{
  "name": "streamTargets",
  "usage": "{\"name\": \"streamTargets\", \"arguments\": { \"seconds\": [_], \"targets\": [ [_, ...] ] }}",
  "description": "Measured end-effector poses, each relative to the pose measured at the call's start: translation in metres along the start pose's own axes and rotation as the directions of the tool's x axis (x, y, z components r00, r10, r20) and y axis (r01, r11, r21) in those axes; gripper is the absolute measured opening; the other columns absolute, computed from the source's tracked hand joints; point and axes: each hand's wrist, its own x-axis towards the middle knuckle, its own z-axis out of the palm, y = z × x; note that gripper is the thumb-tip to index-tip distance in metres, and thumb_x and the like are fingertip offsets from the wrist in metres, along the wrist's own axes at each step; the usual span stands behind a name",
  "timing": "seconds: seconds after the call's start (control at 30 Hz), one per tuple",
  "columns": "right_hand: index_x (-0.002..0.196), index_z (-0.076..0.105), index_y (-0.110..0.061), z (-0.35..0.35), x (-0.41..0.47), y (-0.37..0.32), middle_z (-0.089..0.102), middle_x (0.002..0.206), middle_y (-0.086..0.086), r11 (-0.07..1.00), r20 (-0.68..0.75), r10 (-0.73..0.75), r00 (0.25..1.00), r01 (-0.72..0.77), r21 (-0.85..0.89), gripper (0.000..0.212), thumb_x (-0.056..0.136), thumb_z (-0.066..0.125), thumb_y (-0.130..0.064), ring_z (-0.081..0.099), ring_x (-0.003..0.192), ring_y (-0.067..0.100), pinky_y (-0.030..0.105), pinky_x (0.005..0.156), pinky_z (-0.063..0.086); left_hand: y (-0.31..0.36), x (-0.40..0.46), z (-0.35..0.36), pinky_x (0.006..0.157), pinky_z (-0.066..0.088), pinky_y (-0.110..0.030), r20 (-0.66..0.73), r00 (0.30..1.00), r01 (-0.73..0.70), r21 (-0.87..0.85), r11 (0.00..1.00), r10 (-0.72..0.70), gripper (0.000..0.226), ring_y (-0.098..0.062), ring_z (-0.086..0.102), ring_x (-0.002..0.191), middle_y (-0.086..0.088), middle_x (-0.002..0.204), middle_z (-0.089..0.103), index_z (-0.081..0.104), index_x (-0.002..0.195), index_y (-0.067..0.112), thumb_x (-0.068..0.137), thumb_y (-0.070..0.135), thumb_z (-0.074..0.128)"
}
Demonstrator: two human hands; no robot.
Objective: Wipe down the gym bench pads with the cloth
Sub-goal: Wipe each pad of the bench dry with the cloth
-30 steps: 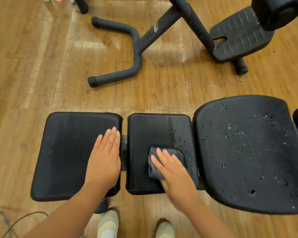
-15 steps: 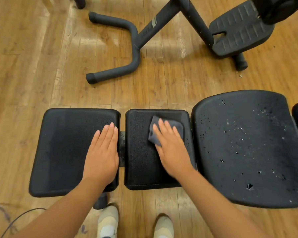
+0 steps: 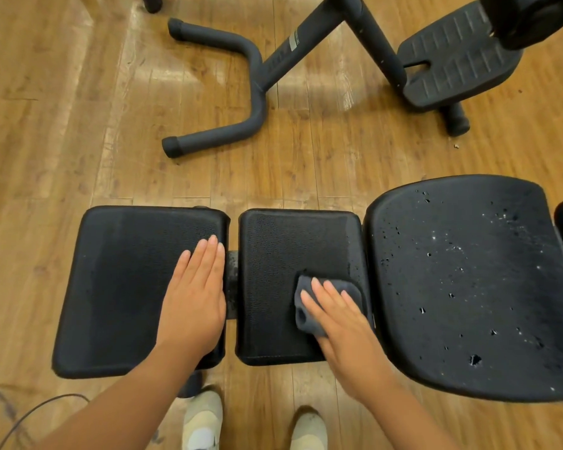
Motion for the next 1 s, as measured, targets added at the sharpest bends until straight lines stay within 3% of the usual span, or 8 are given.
{"name": "streamTargets", "arguments": {
  "seconds": [0.1, 0.33, 0.57, 0.67, 0.8, 0.87, 1.0],
  "targets": [
    [0.147, 0.020, -0.026, -0.014, 0.044, 0.012, 0.011, 0.155, -0.009, 0.999, -0.066, 0.037, 0.997, -0.036, 0.006, 0.052, 0.097, 0.036, -0.023, -0.004, 0.142, 0.004, 0.030, 0.117, 0.001, -0.001, 0.000, 0.000, 0.114, 0.018, -0.044, 0.007, 1.000, -0.005, 0.001, 1.000, 0.005, 0.054, -0.026, 0.022, 0.141, -0.017, 0.150, 0.030, 0.028, 0.143, -0.001, 0.092, 0.018, 0.023],
    [0.148, 0.016, -0.023, -0.042, 0.103, 0.036, 0.005, 0.157, -0.003, 0.996, -0.062, 0.058, 0.996, -0.062, -0.065, 0.054, 0.099, 0.039, -0.019, -0.006, 0.139, 0.006, 0.027, 0.114, -0.005, -0.002, 0.000, 0.000, 0.114, 0.017, -0.044, 0.011, 1.000, -0.008, 0.007, 1.000, 0.008, 0.054, -0.026, 0.022, 0.141, -0.016, 0.150, 0.030, 0.028, 0.143, -0.001, 0.093, 0.018, 0.024],
    [0.147, 0.019, -0.023, -0.014, 0.022, 0.007, 0.009, 0.156, -0.005, 0.998, -0.062, 0.067, 0.996, -0.068, -0.016, 0.057, 0.096, 0.043, -0.017, -0.006, 0.142, 0.006, 0.034, 0.118, 0.001, -0.001, 0.000, -0.001, 0.116, 0.012, -0.041, 0.005, 1.000, -0.012, 0.003, 1.000, 0.012, 0.053, -0.025, 0.022, 0.141, -0.016, 0.150, 0.030, 0.029, 0.142, -0.002, 0.093, 0.018, 0.023],
    [0.146, 0.023, -0.024, 0.019, -0.037, -0.005, 0.013, 0.156, -0.008, 0.997, -0.015, 0.077, 0.997, -0.077, -0.012, 0.074, 0.079, 0.055, -0.020, 0.000, 0.143, 0.007, 0.030, 0.114, 0.006, 0.000, 0.000, -0.002, 0.116, 0.010, -0.039, 0.012, 1.000, -0.003, 0.014, 1.000, 0.002, 0.053, -0.023, 0.021, 0.141, -0.016, 0.150, 0.030, 0.029, 0.142, -0.002, 0.094, 0.019, 0.024],
    [0.148, 0.006, -0.028, 0.033, -0.066, -0.001, -0.002, 0.157, -0.010, 0.998, 0.006, 0.030, 1.000, -0.029, -0.061, 0.097, 0.067, 0.059, -0.024, 0.007, 0.143, 0.012, 0.028, 0.112, 0.010, 0.000, 0.001, -0.004, 0.117, 0.005, -0.036, 0.025, 1.000, 0.004, 0.006, 1.000, -0.004, 0.052, -0.023, 0.020, 0.141, -0.015, 0.150, 0.029, 0.027, 0.142, -0.001, 0.095, 0.020, 0.023],
    [0.148, 0.009, -0.029, 0.032, -0.066, 0.000, 0.001, 0.157, -0.010, 0.996, -0.039, 0.063, 0.997, -0.065, -0.053, 0.094, 0.068, 0.057, -0.024, 0.007, 0.142, 0.011, 0.028, 0.112, 0.010, 0.001, -0.001, -0.007, 0.117, 0.003, -0.036, 0.023, 1.000, 0.007, 0.042, 0.999, -0.008, 0.051, -0.024, 0.020, 0.141, -0.016, 0.151, 0.028, 0.025, 0.143, -0.001, 0.097, 0.021, 0.022],
    [0.141, 0.031, -0.021, 0.032, -0.058, -0.004, 0.025, 0.150, -0.003, 0.971, -0.143, 0.238, 0.961, -0.239, 0.011, 0.063, 0.079, 0.042, -0.025, 0.011, 0.142, 0.012, 0.027, 0.112, 0.010, 0.024, -0.007, -0.016, 0.117, 0.007, -0.039, -0.044, 0.994, 0.095, -0.001, 0.995, -0.095, 0.053, -0.028, 0.022, 0.141, -0.019, 0.150, 0.029, 0.026, 0.143, -0.003, 0.098, 0.024, 0.023]
  ]
}}
